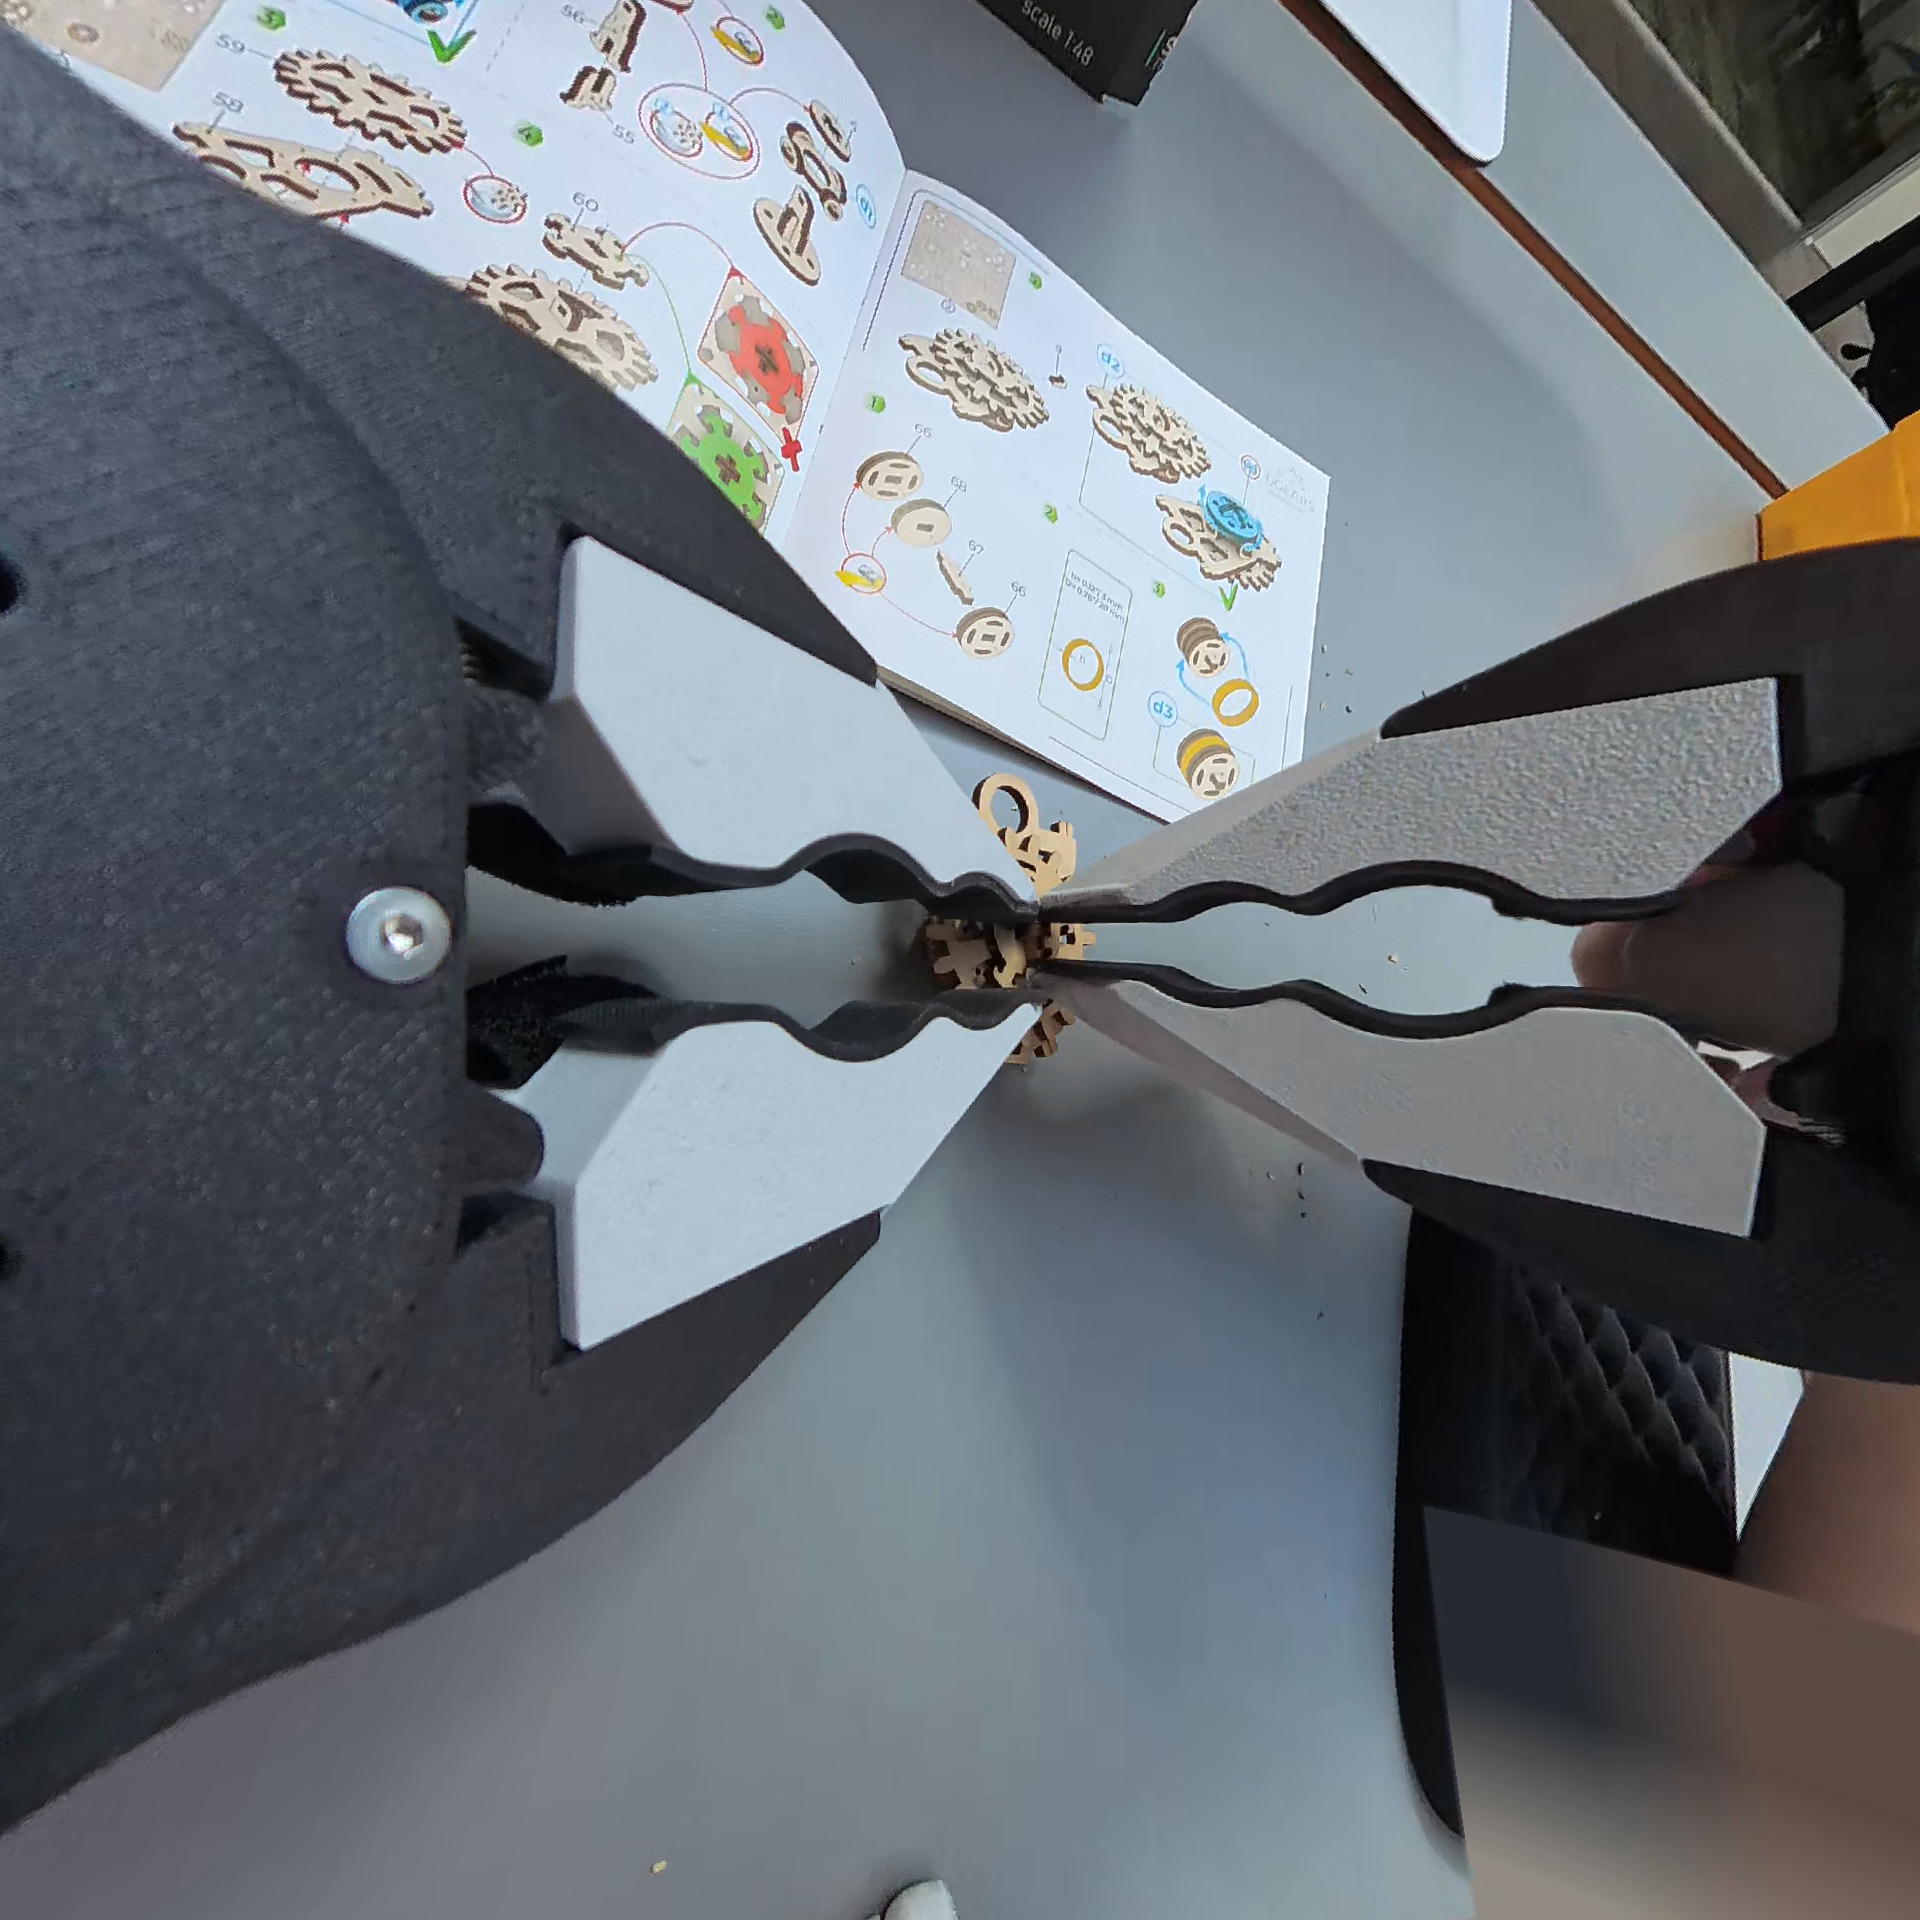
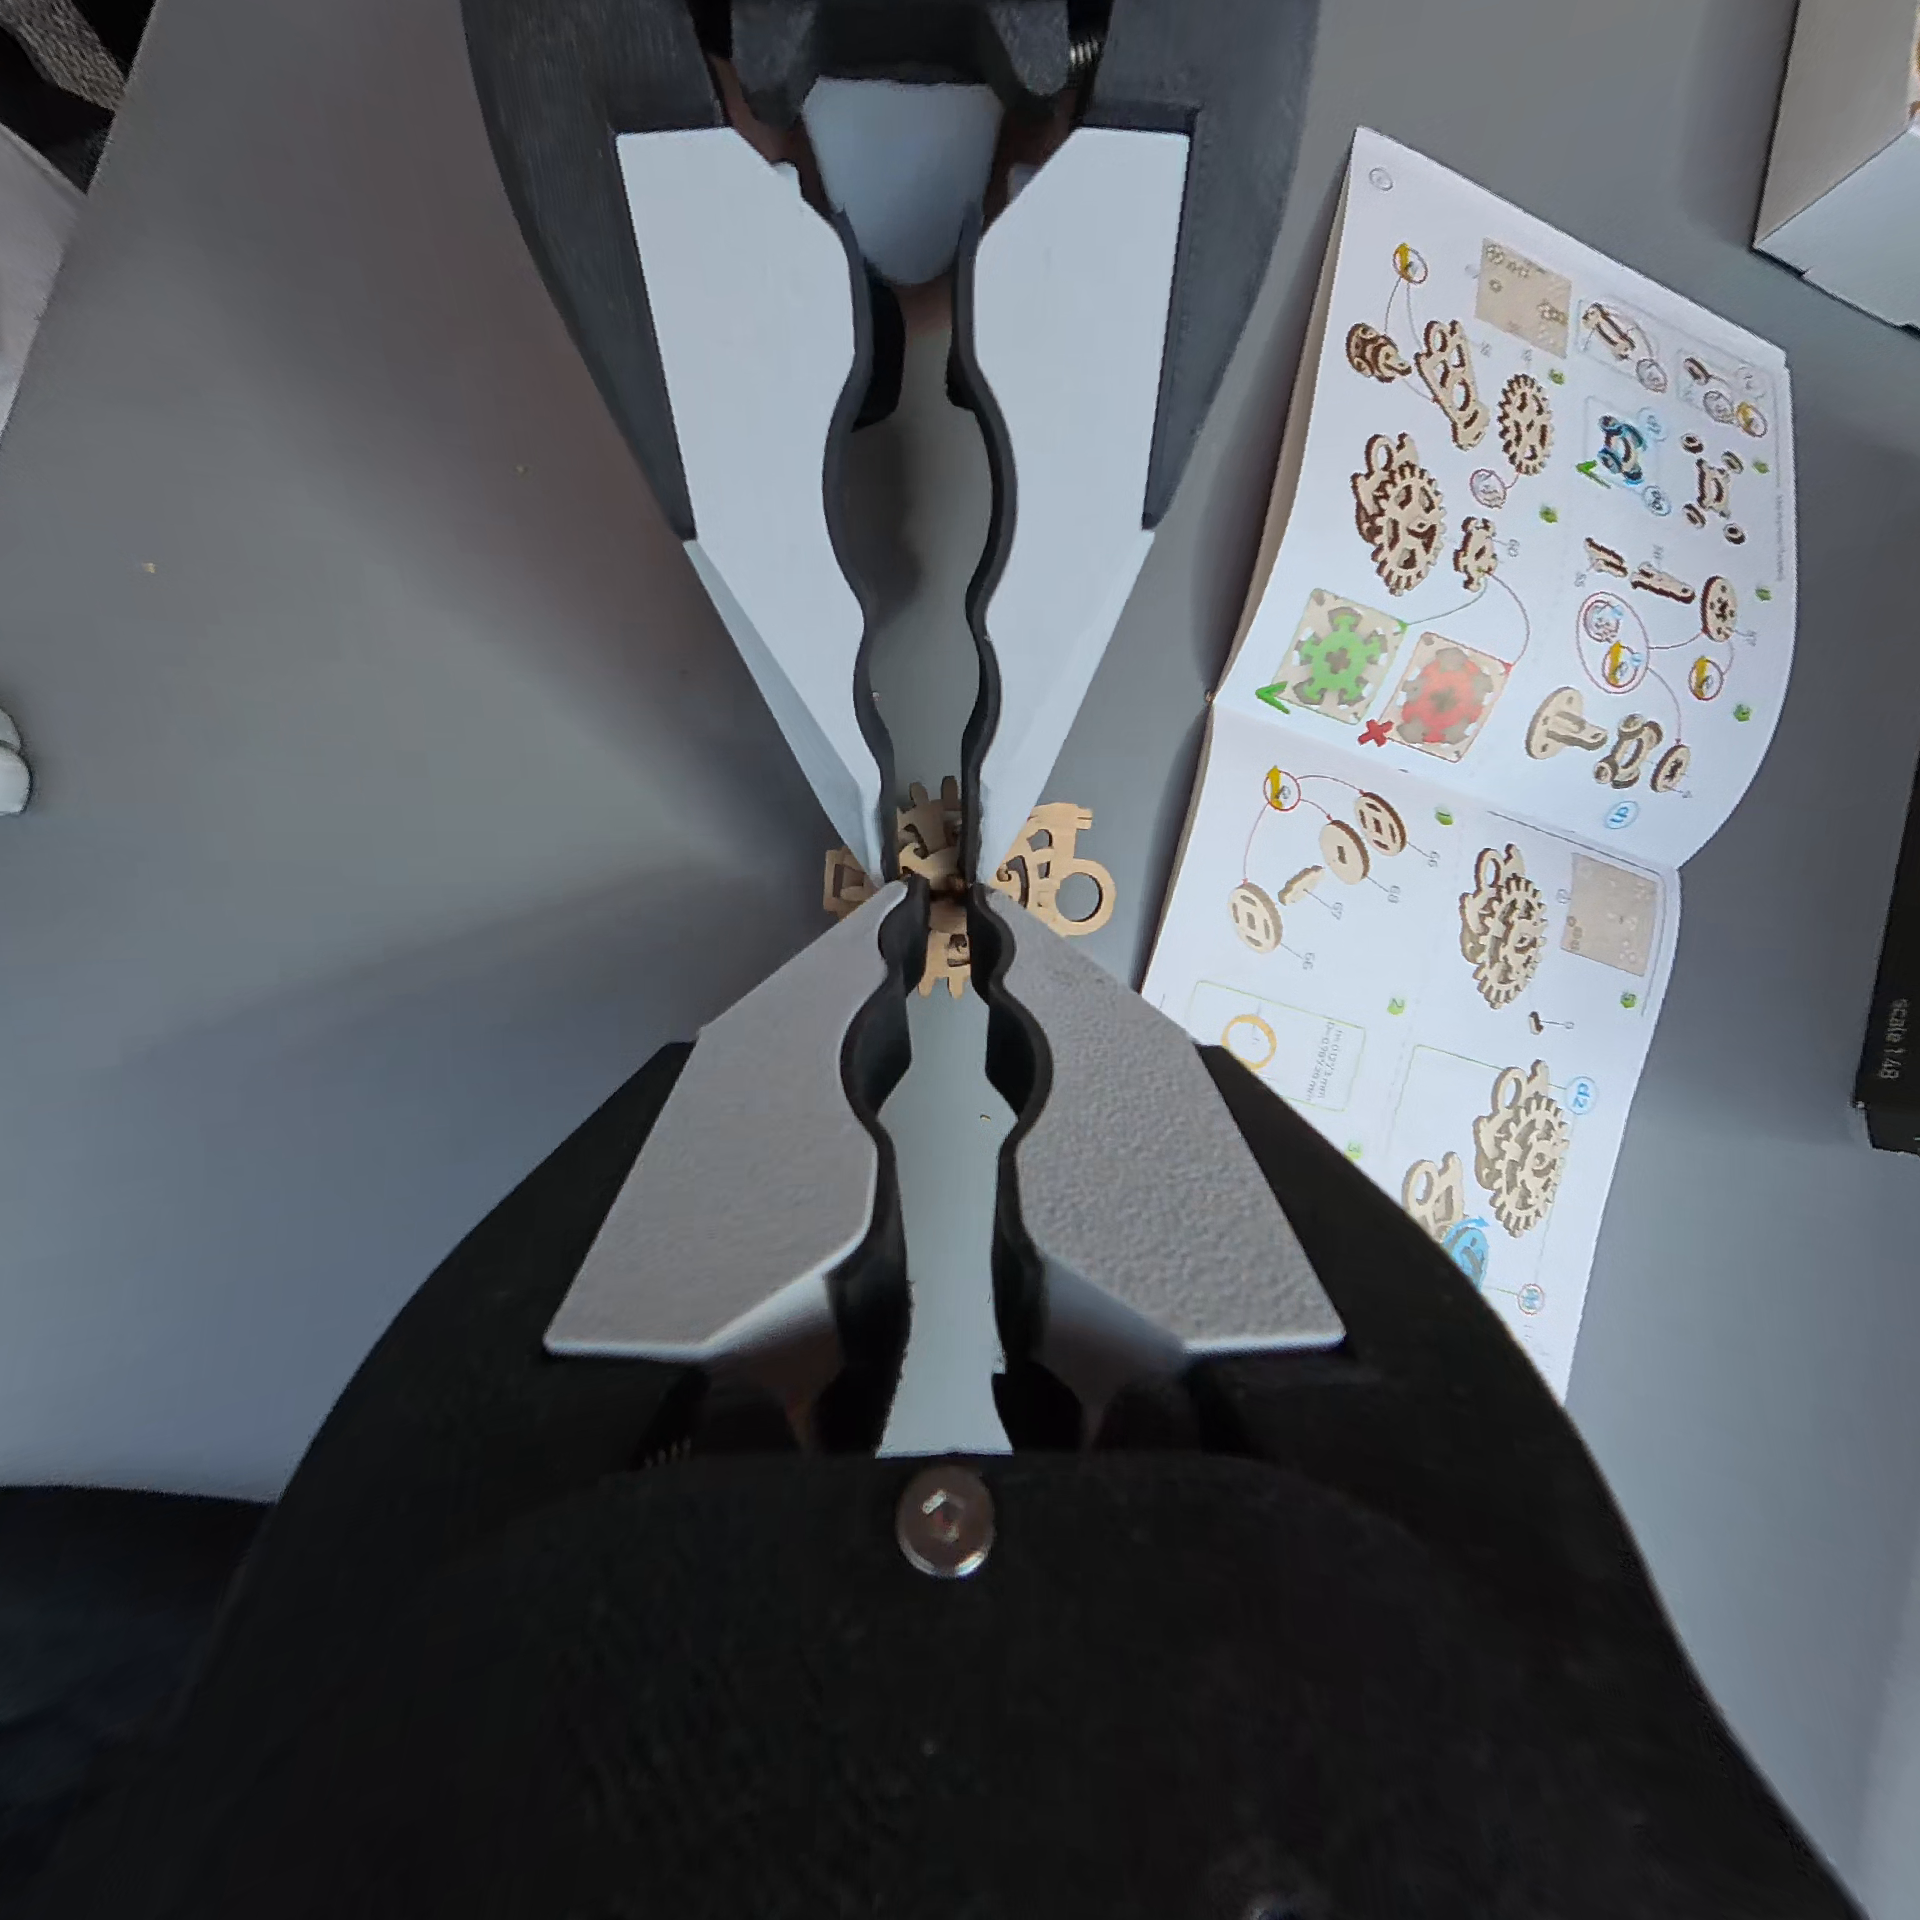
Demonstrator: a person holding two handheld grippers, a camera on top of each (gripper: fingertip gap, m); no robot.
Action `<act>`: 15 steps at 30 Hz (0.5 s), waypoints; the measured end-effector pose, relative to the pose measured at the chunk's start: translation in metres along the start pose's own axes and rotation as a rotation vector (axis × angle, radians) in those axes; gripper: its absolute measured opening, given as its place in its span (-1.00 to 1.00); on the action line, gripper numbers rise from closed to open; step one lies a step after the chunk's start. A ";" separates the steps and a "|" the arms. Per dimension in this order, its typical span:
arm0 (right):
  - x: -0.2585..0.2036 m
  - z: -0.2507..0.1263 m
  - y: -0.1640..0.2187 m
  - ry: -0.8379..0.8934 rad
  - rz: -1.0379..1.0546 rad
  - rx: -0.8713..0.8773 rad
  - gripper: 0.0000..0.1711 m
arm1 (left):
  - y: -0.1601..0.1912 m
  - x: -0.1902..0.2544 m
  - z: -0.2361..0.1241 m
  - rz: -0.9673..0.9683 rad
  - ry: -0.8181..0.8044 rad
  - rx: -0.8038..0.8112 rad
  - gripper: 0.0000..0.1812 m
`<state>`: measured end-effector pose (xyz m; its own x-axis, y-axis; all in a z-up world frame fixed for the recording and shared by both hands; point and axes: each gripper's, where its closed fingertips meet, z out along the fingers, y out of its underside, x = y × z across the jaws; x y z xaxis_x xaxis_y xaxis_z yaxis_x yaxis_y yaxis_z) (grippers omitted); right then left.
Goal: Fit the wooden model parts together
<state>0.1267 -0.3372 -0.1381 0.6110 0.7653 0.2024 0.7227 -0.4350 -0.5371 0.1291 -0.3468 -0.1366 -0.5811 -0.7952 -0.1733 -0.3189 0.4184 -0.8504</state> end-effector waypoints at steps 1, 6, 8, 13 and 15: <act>0.000 0.000 0.000 0.000 -0.020 -0.017 -0.93 | 0.000 0.000 0.000 0.001 -0.001 0.000 -0.88; 0.001 0.000 -0.001 -0.008 -0.063 -0.032 -0.91 | -0.001 0.000 0.000 -0.018 0.017 0.004 -0.88; 0.000 0.000 -0.001 -0.026 -0.056 -0.015 -0.91 | -0.001 0.001 0.000 -0.018 0.025 0.006 -0.89; -0.002 0.001 -0.001 -0.079 -0.040 0.007 -0.93 | 0.000 0.001 -0.002 -0.023 0.034 0.007 -0.90; -0.002 0.002 -0.003 -0.085 -0.034 0.015 -0.93 | 0.001 0.001 -0.003 -0.029 0.036 0.006 -0.90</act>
<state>0.1230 -0.3366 -0.1383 0.5561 0.8174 0.1508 0.7374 -0.4014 -0.5432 0.1262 -0.3461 -0.1358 -0.5982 -0.7905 -0.1311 -0.3313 0.3930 -0.8578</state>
